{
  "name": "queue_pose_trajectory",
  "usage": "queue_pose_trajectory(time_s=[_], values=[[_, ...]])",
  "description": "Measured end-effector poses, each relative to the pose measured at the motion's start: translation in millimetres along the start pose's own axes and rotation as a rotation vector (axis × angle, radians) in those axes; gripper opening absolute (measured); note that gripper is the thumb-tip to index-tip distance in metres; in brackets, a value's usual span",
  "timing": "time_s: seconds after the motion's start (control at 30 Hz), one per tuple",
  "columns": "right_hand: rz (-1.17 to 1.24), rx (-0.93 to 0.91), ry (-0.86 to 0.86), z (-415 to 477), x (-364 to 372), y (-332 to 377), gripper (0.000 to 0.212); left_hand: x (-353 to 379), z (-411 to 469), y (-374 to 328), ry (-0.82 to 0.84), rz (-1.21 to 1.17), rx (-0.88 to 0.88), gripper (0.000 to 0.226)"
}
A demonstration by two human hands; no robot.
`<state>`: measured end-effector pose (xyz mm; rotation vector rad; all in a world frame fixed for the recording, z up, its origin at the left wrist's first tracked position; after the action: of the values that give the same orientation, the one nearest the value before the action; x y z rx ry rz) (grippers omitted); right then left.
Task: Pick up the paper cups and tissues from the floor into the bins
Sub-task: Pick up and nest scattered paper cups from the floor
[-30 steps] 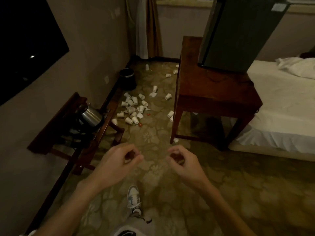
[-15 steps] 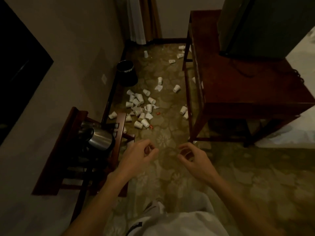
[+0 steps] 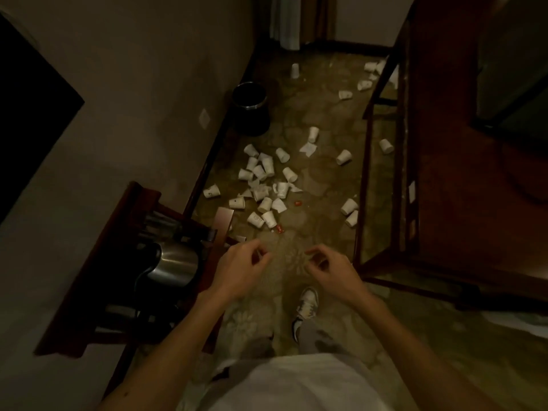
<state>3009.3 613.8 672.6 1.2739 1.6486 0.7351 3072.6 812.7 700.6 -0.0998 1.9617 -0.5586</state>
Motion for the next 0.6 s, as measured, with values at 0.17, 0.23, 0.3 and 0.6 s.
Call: queue_pose_trajectory(time_s=[0.17,0.23,0.3,0.6], values=[[-0.015,0.096,0.018,86.2,-22.4,-24.8,0.015,22.3,88.2,-7.9,0.030,0.013,-0.015,0.015],[-0.007,0.152,-0.007,110.1,-27.1,-44.3,0.017,39.2,120.2,-9.1,0.077,0.029,-0.005,0.023],[-0.024,0.223,-0.036,134.1,-30.8,-69.3,0.025,62.2,157.0,-9.7,0.158,0.019,0.018,0.021],[0.059,0.504,-0.282,230.5,-41.8,-235.9,0.025,239.1,321.0,-10.4,0.432,0.001,0.289,0.009]])
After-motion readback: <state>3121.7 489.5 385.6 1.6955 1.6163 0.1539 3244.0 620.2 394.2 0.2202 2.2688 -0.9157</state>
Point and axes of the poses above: each hand's wrist, its own z-axis towards the middle knuckle, its own x-axis out of the palm, y = z × x, the point moved 3 cm from there along z, towards the middle knuckle, and after that the axes turned 15 degrees about z, right-handed, at the moved point
